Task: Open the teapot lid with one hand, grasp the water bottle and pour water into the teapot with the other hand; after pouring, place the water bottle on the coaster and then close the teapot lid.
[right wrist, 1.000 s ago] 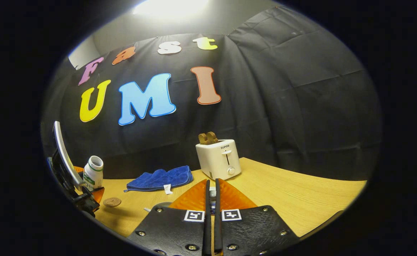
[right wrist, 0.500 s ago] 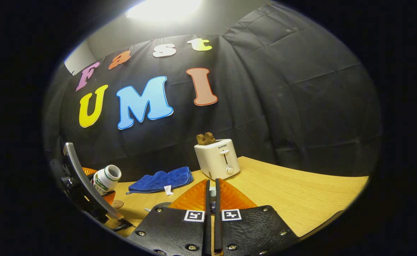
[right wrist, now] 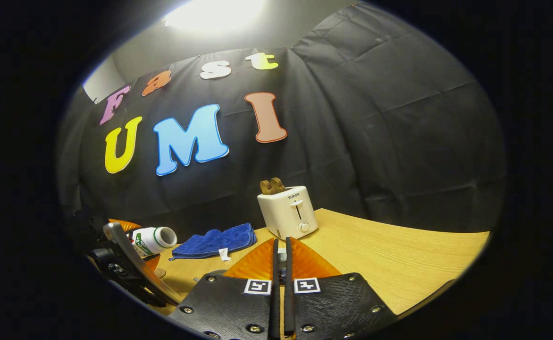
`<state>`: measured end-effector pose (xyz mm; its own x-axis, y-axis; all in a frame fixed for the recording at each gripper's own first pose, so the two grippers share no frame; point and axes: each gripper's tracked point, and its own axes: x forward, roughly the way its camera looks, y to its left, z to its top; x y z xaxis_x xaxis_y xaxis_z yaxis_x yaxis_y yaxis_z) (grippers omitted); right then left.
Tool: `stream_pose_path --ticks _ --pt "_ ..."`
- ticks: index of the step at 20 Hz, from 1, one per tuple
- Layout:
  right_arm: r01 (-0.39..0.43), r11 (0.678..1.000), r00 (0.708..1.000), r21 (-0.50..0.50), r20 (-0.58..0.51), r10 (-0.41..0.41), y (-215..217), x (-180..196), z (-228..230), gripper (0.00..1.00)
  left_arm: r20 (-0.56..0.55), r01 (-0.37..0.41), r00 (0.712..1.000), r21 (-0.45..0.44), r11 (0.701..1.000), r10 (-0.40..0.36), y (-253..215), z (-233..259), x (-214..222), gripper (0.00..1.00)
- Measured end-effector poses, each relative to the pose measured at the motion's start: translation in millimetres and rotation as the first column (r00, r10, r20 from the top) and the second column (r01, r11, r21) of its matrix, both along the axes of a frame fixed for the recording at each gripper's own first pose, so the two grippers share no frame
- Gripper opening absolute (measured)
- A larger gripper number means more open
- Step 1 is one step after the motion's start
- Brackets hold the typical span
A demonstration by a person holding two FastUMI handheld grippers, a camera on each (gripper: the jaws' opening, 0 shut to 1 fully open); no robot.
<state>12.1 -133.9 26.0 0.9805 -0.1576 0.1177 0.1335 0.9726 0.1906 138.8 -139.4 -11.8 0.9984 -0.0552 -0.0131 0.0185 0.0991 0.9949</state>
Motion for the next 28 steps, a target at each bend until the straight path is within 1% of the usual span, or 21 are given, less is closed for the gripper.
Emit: stream_pose_path --ticks 1,2,3,14,17,18,23,24,25,26,27,28 --pt "-0.001 1.000 1.000 -0.002 0.000 0.001 0.0 -0.5 0.5 0.03 0.008 0.004 1.000 0.022 1.000 -0.004 -1.8 -0.2 -0.5 0.81" --pt "-0.001 1.000 1.000 -0.006 0.000 0.001 -0.1 -0.4 0.3 0.03 0.014 0.006 1.000 0.040 0.999 -0.007 -5.1 0.3 0.6 0.77" --pt "-0.001 1.000 1.000 -0.009 0.001 0.001 -0.1 -0.9 1.4 0.04 0.022 0.012 1.000 0.055 0.998 -0.013 -6.5 -0.3 -0.4 0.81" --pt "-0.005 1.000 1.000 -0.018 -0.004 0.004 0.3 -0.4 -0.2 0.04 0.072 0.036 0.996 0.175 0.984 -0.049 -15.4 6.6 -8.5 0.81" --pt "-0.005 1.000 1.000 -0.018 -0.004 0.005 -0.2 -1.0 0.8 0.03 0.075 0.042 0.996 0.191 0.981 -0.057 -16.9 7.9 -8.1 0.81" --pt "-0.005 1.000 1.000 -0.019 -0.004 0.005 0.2 -0.9 0.7 0.03 0.076 0.045 0.995 0.198 0.979 -0.061 -17.1 9.4 -7.8 0.76" --pt "-0.006 1.000 1.000 -0.021 -0.008 0.006 0.3 -0.1 0.2 0.03 0.089 0.057 0.993 0.234 0.971 -0.080 -20.4 11.5 -9.5 0.76" --pt "-0.006 1.000 1.000 -0.020 -0.008 0.006 0.1 -0.1 0.0 0.03 0.089 0.057 0.993 0.239 0.969 -0.081 -21.2 11.5 -9.5 0.81" --pt "-0.006 1.000 1.000 -0.020 -0.009 0.006 0.0 0.0 0.0 0.04 0.089 0.058 0.993 0.246 0.968 -0.082 -19.8 13.0 -9.2 0.81" --pt "-0.006 1.000 1.000 -0.019 -0.009 0.006 0.3 0.0 -0.2 0.03 0.092 0.059 0.992 0.251 0.966 -0.084 -19.2 14.0 -8.2 0.77" --pt "-0.006 1.000 1.000 -0.020 -0.010 0.006 0.3 -0.2 -0.2 0.04 0.092 0.059 0.992 0.254 0.965 -0.085 -18.9 13.9 -8.1 0.77" --pt "-0.007 1.000 1.000 -0.021 -0.011 0.007 0.7 0.3 -0.8 0.04 0.091 0.061 0.992 0.253 0.965 -0.087 -18.9 13.4 -8.2 0.81"
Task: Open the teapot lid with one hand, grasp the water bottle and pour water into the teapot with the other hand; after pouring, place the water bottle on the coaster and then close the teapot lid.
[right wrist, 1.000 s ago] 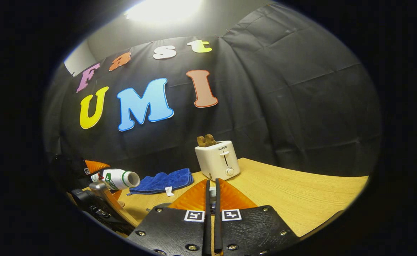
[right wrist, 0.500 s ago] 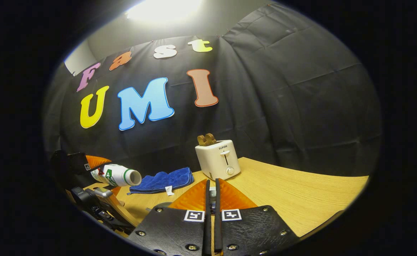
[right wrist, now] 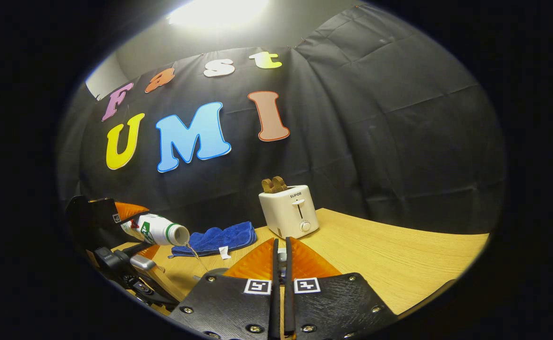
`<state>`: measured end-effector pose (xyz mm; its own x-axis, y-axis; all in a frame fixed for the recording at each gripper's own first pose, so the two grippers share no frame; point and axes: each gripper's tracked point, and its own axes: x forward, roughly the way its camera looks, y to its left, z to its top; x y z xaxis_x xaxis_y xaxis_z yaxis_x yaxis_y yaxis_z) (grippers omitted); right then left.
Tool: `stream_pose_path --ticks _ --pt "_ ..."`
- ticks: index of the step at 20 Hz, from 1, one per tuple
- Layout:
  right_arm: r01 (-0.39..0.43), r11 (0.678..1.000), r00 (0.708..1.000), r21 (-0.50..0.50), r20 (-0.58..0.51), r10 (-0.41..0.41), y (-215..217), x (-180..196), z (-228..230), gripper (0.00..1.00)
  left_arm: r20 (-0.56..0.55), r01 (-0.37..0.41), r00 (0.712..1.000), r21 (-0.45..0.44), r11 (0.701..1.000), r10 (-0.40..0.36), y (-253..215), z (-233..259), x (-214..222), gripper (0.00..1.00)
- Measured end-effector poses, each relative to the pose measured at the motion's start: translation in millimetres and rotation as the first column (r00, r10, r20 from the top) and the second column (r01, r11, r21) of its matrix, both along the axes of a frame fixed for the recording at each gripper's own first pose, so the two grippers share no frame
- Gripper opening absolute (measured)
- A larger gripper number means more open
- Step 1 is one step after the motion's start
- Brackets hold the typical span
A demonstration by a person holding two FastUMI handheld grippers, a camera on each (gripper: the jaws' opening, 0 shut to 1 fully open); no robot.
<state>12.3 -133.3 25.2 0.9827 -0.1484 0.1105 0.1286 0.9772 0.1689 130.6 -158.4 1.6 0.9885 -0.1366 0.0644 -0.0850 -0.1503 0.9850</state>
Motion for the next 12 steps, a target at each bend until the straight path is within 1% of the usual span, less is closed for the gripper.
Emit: stream_pose_path --ticks 1,2,5,6,7,9,10,12 --pt "-0.001 1.000 1.000 0.000 0.000 0.001 0.0 0.3 0.2 0.04 -0.002 0.002 1.000 -0.001 1.000 -0.002 0.7 0.7 2.6 0.76" --pt "-0.001 1.000 1.000 0.000 0.000 0.001 -0.2 -0.8 0.8 0.03 -0.002 0.003 1.000 0.001 1.000 -0.003 -0.8 1.1 3.0 0.81" --pt "-0.001 1.000 1.000 0.001 -0.001 0.001 0.0 -0.9 1.0 0.03 0.001 0.008 1.000 0.009 1.000 -0.008 -1.9 1.5 0.3 0.81" --pt "-0.001 1.000 1.000 0.001 0.000 0.001 -0.1 -0.9 0.6 0.03 0.004 0.010 1.000 0.015 1.000 -0.010 -3.0 2.1 1.2 0.76" --pt "-0.001 1.000 1.000 0.001 0.001 0.001 -0.2 -1.1 1.5 0.03 0.007 0.011 1.000 0.022 1.000 -0.011 -3.6 2.6 -0.1 0.81" --pt "-0.001 1.000 1.000 0.003 0.000 0.001 -0.3 -0.9 1.0 0.04 0.008 0.013 1.000 0.033 0.999 -0.013 -3.3 2.7 -0.7 0.81" --pt "-0.002 1.000 1.000 0.004 -0.001 0.002 -0.1 -0.9 0.8 0.03 0.009 0.013 1.000 0.037 0.999 -0.013 -3.1 3.0 0.5 0.76" --pt "-0.003 1.000 1.000 0.005 -0.001 0.003 0.1 -1.4 0.6 0.03 0.009 0.012 1.000 0.043 0.999 -0.012 -1.6 4.2 1.9 0.76"
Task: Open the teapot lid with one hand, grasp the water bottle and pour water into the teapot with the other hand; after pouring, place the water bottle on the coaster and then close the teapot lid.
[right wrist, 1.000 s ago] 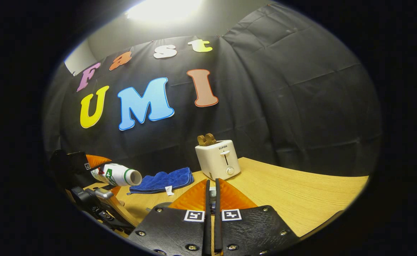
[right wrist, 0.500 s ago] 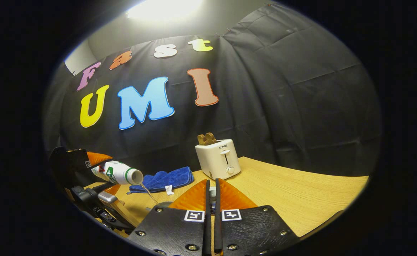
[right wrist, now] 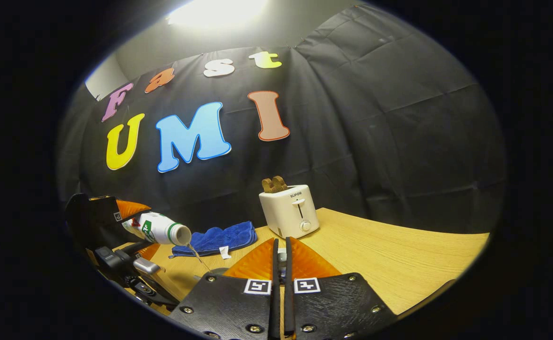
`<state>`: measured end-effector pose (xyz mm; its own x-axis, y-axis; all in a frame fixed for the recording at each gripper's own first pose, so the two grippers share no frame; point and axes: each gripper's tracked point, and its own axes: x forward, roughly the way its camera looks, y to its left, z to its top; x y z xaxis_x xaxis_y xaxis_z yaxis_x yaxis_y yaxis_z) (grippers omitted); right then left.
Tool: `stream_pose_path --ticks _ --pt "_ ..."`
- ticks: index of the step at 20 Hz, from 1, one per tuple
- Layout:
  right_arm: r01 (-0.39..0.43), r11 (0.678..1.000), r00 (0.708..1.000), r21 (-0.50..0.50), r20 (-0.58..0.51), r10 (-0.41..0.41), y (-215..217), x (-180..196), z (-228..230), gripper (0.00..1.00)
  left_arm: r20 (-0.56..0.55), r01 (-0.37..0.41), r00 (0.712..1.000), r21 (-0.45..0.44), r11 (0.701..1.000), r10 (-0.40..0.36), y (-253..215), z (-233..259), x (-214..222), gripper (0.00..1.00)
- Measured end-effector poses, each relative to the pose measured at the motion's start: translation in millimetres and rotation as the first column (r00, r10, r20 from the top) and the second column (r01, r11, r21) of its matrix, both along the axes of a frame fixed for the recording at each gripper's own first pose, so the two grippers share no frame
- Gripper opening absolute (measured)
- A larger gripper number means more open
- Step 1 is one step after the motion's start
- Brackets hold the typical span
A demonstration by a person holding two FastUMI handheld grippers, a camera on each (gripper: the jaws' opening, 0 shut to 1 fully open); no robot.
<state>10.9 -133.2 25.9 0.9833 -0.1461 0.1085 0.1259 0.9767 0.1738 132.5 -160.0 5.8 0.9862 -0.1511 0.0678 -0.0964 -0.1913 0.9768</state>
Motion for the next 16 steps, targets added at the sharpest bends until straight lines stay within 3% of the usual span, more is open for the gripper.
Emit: stream_pose_path --ticks 1,16 --pt "0.000 1.000 1.000 0.000 0.000 0.000 0.0 0.1 0.7 0.03 0.000 0.000 1.000 0.002 1.000 0.000 -0.5 -0.3 0.2 0.81" --pt "0.002 1.000 1.000 0.003 0.002 -0.002 -0.2 -0.1 0.1 0.04 0.030 0.015 0.999 0.072 0.997 -0.017 -0.7 6.9 3.6 0.81"
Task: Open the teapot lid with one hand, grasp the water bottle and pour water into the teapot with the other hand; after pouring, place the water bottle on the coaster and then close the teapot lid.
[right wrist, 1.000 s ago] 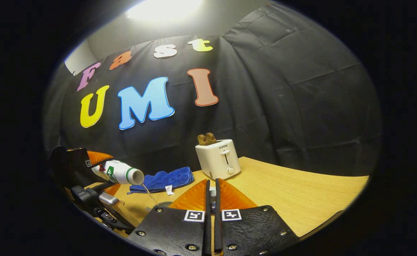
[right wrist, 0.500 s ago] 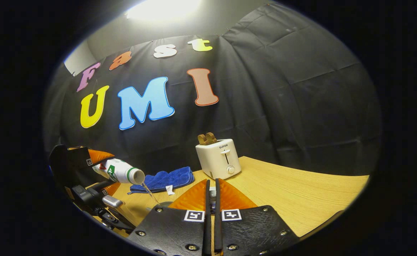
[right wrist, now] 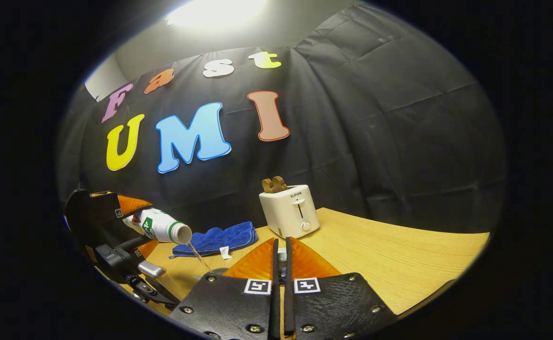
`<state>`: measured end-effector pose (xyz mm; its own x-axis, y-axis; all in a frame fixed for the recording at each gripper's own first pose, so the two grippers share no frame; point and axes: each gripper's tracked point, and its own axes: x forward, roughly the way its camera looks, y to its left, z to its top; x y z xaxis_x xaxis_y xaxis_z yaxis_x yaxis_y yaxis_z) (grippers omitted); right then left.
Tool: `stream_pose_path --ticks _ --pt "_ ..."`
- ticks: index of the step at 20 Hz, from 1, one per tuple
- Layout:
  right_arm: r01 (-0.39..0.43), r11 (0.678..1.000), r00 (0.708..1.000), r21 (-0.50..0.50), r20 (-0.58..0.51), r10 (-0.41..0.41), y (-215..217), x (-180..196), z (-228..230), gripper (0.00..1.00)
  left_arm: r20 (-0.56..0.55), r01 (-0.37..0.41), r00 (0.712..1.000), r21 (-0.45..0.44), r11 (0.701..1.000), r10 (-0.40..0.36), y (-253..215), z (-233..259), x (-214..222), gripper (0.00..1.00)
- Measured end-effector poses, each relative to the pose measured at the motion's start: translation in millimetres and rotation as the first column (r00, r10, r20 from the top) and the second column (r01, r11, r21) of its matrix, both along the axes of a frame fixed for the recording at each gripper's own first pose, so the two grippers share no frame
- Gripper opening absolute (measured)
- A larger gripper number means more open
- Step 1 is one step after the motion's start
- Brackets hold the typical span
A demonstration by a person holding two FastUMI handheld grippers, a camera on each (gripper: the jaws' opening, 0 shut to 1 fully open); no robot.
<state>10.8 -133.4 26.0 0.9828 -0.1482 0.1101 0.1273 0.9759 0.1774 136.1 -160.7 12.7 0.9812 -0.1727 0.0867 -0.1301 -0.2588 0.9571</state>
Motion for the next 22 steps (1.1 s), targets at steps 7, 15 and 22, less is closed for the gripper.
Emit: stream_pose_path --ticks 7,15,22 --pt "-0.001 1.000 1.000 0.000 0.000 0.001 0.0 -0.3 0.6 0.03 0.018 0.015 1.000 0.052 0.999 -0.016 -3.2 4.5 -0.1 0.76" --pt "0.002 1.000 1.000 0.004 0.002 -0.002 0.0 -0.1 0.3 0.03 0.033 0.037 0.999 0.125 0.991 -0.041 -6.3 8.3 -0.6 0.81" --pt "-0.001 1.000 1.000 0.009 0.003 0.001 0.4 -1.0 0.5 0.03 0.041 0.062 0.997 0.194 0.979 -0.071 -10.9 8.2 -4.5 0.77"
